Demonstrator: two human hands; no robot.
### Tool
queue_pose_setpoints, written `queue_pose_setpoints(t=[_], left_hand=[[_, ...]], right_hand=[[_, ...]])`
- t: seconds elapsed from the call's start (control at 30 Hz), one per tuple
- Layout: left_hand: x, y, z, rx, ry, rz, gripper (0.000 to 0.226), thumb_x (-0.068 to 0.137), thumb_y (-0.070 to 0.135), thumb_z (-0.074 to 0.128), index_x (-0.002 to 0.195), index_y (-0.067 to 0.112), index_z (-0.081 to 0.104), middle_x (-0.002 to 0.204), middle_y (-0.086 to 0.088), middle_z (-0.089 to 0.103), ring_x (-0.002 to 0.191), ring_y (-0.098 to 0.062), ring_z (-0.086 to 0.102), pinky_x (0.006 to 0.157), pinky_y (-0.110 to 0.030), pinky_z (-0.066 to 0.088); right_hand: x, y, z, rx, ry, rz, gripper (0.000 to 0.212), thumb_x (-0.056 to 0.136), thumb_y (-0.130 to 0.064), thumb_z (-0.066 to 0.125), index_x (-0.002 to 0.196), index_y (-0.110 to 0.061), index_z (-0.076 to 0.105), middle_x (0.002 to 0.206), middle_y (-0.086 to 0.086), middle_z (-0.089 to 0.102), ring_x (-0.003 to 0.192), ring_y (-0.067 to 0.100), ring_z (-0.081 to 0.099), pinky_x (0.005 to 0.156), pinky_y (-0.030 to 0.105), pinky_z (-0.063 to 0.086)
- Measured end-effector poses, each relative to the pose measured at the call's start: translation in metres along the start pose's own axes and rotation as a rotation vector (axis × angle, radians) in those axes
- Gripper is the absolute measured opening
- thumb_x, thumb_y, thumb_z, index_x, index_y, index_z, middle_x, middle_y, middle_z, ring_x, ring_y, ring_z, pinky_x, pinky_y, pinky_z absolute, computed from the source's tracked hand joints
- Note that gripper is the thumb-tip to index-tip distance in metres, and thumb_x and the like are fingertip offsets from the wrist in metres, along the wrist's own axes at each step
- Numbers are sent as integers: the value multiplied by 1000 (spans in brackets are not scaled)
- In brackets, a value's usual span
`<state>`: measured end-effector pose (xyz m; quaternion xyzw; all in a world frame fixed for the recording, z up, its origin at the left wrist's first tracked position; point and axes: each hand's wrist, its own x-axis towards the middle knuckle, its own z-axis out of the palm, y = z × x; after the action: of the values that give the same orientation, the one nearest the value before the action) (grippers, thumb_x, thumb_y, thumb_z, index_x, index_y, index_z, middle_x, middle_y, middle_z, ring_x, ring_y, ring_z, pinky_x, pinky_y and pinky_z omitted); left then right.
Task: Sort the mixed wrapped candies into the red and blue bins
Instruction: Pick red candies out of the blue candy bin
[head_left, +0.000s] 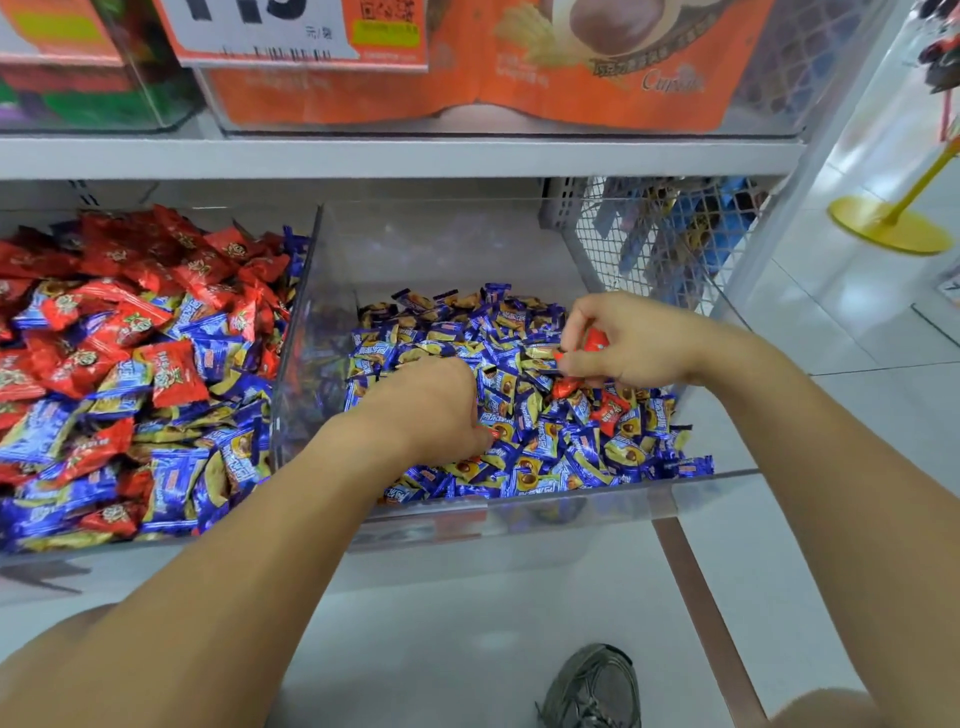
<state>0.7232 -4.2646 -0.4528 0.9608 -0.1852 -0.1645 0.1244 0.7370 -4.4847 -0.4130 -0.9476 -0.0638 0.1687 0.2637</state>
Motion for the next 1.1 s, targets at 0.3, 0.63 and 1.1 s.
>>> queue_pose_setpoints(t=[0.3,0.63,1.1], left_hand=[[-5,12,-22,-125,61,-30,38,84,43,63,78,6,63,69,-9,54,62,-23,47,59,-37,47],[13,44,-12,-673,30,108,11,93,27,58,93,16,62,63,2,71,54,-11,53,57,-22,44],[57,93,20,96,136,300,45,73,55,78,95,17,69,81,2,65,79,-21,63,60,-31,47]], right_hand=[[-8,2,14,-262,-27,12,22,86,-41,75,100,-24,70,71,-12,51,62,4,48,54,24,32],[-35,-6,-36,-204,325,-35,19,91,-27,70,103,-21,56,94,2,63,83,22,59,74,35,46],[-43,17,-28,-352,240,-27,26,94,-21,65,117,-27,55,105,7,62,93,23,53,79,36,44]])
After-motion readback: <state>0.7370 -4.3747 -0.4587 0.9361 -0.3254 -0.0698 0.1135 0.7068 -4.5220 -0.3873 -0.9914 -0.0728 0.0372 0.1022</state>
